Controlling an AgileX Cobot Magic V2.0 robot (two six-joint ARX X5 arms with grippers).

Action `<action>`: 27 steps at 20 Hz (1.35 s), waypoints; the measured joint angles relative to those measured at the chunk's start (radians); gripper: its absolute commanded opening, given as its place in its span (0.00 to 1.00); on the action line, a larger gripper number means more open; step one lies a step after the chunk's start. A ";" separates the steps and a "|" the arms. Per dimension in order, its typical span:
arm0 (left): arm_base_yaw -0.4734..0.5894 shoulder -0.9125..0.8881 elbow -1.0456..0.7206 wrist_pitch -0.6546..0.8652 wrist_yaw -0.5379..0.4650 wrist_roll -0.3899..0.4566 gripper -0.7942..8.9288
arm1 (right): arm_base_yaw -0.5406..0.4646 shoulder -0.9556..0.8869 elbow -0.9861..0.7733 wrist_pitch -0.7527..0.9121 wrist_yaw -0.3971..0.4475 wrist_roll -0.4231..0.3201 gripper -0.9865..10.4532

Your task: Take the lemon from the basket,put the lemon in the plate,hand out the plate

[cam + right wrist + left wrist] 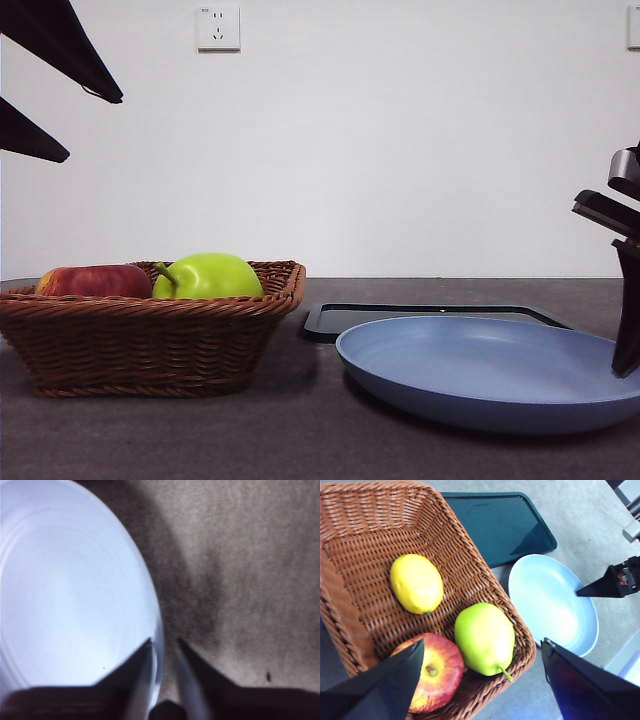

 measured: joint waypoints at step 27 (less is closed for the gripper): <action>-0.243 0.736 0.511 -0.124 -0.507 -0.035 0.50 | 0.000 -0.378 0.000 -0.176 0.001 0.017 0.09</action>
